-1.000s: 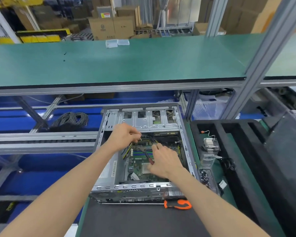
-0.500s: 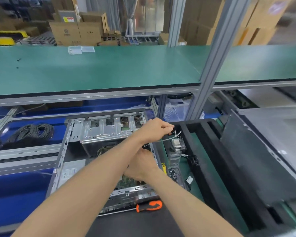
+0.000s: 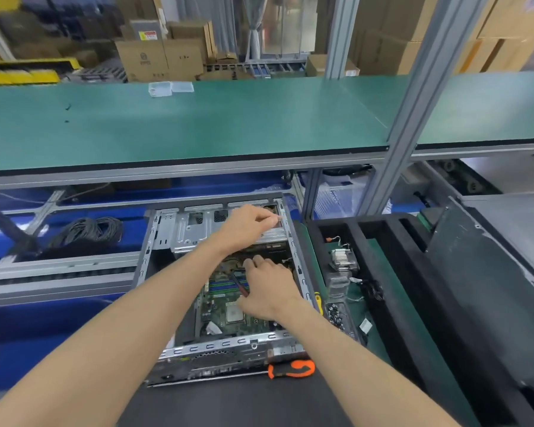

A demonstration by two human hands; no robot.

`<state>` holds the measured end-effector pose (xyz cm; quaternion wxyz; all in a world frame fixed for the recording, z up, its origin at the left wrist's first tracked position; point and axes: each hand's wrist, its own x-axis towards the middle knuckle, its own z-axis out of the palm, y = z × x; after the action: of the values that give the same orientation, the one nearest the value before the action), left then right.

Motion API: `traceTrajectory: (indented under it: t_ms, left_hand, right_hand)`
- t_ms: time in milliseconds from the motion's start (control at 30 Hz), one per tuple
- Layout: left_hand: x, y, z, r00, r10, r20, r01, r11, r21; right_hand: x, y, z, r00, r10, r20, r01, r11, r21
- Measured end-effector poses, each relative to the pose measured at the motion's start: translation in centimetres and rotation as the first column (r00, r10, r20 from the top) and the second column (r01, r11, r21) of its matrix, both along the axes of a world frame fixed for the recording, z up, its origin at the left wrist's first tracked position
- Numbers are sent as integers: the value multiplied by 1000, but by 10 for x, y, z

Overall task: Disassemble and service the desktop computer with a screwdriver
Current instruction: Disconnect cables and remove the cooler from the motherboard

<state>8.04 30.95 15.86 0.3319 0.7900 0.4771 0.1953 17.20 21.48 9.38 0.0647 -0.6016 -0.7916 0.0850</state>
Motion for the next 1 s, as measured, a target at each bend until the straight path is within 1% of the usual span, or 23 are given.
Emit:
traceTrajectory:
  t_ms: [67, 167, 300, 367, 400, 467, 567, 633, 667, 767, 900, 1000]
  left_hand:
    - [-28, 5, 0, 995, 95, -13, -95, 995, -7]
    - [-68, 7, -5, 982, 175, -77, -175, 985, 10]
    - [-109, 5, -20, 972, 197, -130, -208, 976, -70]
    - [-123, 6, -32, 950, 189, -249, -208, 977, -52]
    - [-127, 6, -38, 928, 171, -332, -197, 979, -46]
    - [-131, 5, -49, 883, 78, -464, -132, 988, -84]
    - [-127, 6, -64, 807, -107, -580, -10, 981, -195]
    - [-118, 11, -73, 727, -215, -652, 52, 964, -260]
    - [-113, 14, -79, 689, -245, -682, 63, 958, -280]
    - [-101, 23, -97, 609, -258, -750, 15, 949, -314]
    - [-100, 27, -102, 585, -154, -796, -83, 965, -247]
    - [-104, 27, -98, 493, -132, -860, -104, 972, -209]
  right_hand:
    - [-1, 3, -3, 1000, 3, 6, -3, 1000, -8]
    - [-4, 7, -10, 1000, 6, 6, -6, 999, -38]
    - [-8, 11, -19, 1000, 4, 19, -3, 998, -66]
    - [-9, 12, -23, 999, 0, 33, 3, 997, -76]
    - [-9, 13, -25, 999, -5, 38, 9, 996, -86]
    - [-9, 12, -28, 999, -23, 45, 28, 992, -120]
    - [-5, 12, -32, 996, -66, 52, 75, 976, -206]
    - [-2, 14, -34, 993, -102, 58, 114, 959, -259]
    - [-2, 15, -34, 991, -119, 57, 130, 952, -278]
    - [0, 17, -38, 987, -149, 56, 159, 942, -296]
    - [1, 19, -40, 984, -163, 64, 175, 935, -310]
    - [1, 21, -41, 982, -181, 58, 190, 931, -312]
